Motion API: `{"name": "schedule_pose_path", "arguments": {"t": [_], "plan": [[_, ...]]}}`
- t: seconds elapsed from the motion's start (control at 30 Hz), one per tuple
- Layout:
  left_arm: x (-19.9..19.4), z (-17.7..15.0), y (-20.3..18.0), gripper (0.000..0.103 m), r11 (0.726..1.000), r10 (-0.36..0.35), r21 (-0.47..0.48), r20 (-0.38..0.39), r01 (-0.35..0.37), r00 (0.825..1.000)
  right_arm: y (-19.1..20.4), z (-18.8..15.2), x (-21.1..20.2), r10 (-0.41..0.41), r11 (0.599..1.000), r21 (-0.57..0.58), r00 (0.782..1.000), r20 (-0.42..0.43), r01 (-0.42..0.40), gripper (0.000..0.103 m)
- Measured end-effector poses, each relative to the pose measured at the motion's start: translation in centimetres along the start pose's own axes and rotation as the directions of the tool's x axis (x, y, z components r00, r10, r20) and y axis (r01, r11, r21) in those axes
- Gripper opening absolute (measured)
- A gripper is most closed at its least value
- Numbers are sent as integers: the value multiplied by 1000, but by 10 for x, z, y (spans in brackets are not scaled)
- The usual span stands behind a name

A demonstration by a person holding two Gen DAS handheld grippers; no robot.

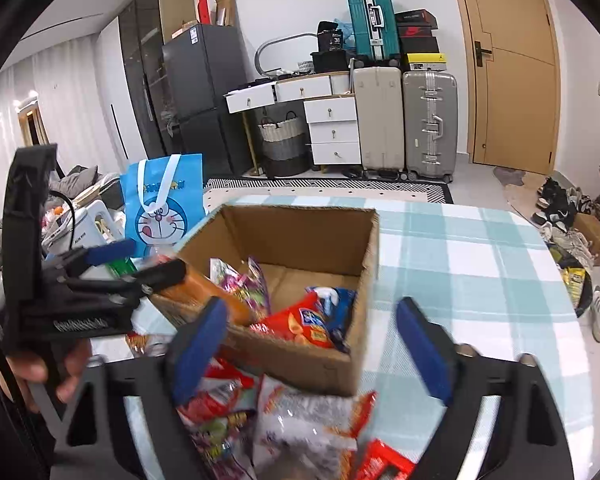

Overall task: Organize snacks
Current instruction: 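Carry the red chip bag and bread roll into the box and release, then move both tools back over the remaining snacks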

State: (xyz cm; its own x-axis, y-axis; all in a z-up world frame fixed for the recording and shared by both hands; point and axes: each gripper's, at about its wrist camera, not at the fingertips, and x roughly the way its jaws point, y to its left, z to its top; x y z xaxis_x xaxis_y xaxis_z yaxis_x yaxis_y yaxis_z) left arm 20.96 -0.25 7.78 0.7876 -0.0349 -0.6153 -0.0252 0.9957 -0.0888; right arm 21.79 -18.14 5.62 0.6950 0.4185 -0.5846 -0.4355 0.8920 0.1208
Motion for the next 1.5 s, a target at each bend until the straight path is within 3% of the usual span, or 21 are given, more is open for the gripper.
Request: {"name": "schedule_pose_path", "arguments": {"t": [0.17, 0.57, 1.5], "plan": [[-22, -10, 8, 102, 1000, 9, -11, -1, -9, 1000, -9, -16, -17, -12, 1000, 21, 1000, -12, 12, 102], [-57, -54, 2, 102, 999, 43, 12, -37, -42, 998, -23, -56, -55, -65, 995, 69, 996, -54, 68, 102], [-43, -97, -18, 102, 1000, -2, 18, -135, 4, 991, -50, -105, -59, -167, 973, 130, 970, -174, 191, 102]]}}
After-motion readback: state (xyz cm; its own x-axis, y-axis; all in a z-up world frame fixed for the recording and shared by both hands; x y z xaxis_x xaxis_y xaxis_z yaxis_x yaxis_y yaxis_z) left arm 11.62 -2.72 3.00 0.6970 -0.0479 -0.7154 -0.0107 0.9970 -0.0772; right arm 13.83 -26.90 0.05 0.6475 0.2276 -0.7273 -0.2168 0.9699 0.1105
